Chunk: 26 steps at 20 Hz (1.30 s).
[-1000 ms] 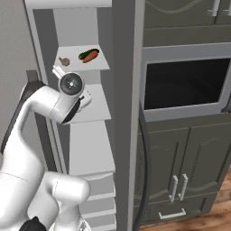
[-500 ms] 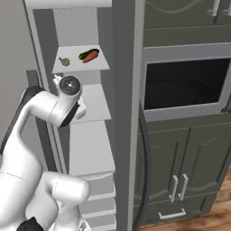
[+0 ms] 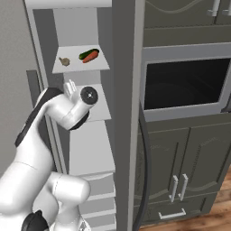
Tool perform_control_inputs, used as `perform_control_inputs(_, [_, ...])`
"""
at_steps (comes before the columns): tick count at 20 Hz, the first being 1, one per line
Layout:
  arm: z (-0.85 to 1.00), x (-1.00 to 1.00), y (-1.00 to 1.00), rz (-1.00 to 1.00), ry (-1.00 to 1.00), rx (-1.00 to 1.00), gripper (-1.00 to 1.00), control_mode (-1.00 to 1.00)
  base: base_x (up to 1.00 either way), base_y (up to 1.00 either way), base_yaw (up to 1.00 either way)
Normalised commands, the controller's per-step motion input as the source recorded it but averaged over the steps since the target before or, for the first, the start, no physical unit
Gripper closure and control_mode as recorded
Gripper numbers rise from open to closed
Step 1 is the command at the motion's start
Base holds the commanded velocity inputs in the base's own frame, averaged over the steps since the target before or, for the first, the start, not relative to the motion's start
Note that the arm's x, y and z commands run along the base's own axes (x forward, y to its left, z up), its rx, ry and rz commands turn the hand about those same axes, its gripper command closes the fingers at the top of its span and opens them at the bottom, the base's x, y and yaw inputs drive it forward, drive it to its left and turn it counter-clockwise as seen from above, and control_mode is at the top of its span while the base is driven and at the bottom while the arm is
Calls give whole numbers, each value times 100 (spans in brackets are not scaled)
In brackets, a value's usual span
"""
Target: Take the garlic and carrot from the second highest rack and move them to the highest rack where the cucumber and garlic are located, to maximize freezer space. Close the freezer door after rearranging.
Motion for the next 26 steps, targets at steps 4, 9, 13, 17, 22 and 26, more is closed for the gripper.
perform_control_inputs(4, [-15,47,26,0,26,1,-100,-100,0,0,0])
perform_control_inputs(9, [-20,39,19,-1,20,0,-100,-100,0,0,0])
perform_control_inputs(13, [-34,35,4,-1,0,2,-100,-100,0,0,0])
perform_control_inputs(17, [-31,35,3,-1,0,1,-100,-100,0,0,0])
perform_control_inputs(22, [-21,34,14,-3,3,3,-100,-100,0,0,0])
perform_control_inputs(26, [-16,28,15,-2,6,7,-100,-100,0,0,0])
